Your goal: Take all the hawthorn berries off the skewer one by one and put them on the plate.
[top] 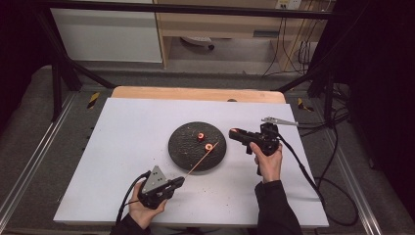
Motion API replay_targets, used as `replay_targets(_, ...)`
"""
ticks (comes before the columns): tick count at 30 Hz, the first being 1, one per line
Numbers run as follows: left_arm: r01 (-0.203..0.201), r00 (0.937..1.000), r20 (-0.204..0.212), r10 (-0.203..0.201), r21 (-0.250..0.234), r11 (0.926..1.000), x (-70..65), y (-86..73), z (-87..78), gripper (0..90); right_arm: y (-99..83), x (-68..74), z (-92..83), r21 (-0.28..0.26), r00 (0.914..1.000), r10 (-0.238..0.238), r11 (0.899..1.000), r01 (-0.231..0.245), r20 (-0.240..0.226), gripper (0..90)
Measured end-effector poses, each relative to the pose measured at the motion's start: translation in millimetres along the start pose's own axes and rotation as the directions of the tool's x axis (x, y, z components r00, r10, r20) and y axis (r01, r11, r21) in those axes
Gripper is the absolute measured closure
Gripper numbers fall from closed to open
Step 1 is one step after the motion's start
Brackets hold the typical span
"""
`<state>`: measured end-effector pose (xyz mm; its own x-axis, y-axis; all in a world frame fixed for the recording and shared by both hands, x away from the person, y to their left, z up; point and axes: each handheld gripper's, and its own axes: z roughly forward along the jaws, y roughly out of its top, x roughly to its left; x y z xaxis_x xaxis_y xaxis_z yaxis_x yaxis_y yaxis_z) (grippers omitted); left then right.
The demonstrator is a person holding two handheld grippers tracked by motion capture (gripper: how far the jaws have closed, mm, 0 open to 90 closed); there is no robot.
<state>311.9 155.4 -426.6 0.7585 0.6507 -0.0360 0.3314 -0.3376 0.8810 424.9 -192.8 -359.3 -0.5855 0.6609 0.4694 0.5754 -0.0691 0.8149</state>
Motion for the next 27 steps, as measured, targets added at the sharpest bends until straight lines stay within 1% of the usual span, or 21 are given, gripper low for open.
replay_targets(5,0.031,0.9993,-0.021,-0.032,-0.018,0.9994,9.9,1.5,-6.0,88.4,-2.1,4.9,12.5,0.032,0.9998,-0.022,0.999,0.022,0.003,64.6)
replay_targets(9,0.048,0.9983,-0.033,-0.049,-0.027,0.9985,14.7,2.1,-8.6,88.4,-4.8,9.4,27.3,0.060,0.9995,-0.031,0.998,0.031,0.005,64.7)
replay_targets(11,0.052,0.9979,-0.038,-0.053,-0.029,0.9982,16.5,2.3,-9.6,88.4,-6.5,11.9,35.7,0.077,0.9991,-0.042,0.996,0.042,0.004,64.7)
replay_targets(18,0.062,0.9968,-0.048,-0.064,-0.031,0.9976,19.5,2.2,-10.6,88.4,-14.0,19.8,63.9,0.127,0.9984,-0.056,0.990,0.056,-0.002,64.7)
replay_targets(23,0.069,0.9961,-0.053,-0.071,-0.032,0.9971,21.5,2.0,-11.1,88.4,-23.5,21.0,80.0,0.158,0.9978,-0.066,0.985,0.065,0.002,64.8)
replay_targets(27,0.075,0.9955,-0.055,-0.077,-0.033,0.9966,22.7,1.8,-11.3,88.3,-34.4,20.5,90.2,0.180,0.9978,-0.066,0.981,0.066,-0.003,64.8)
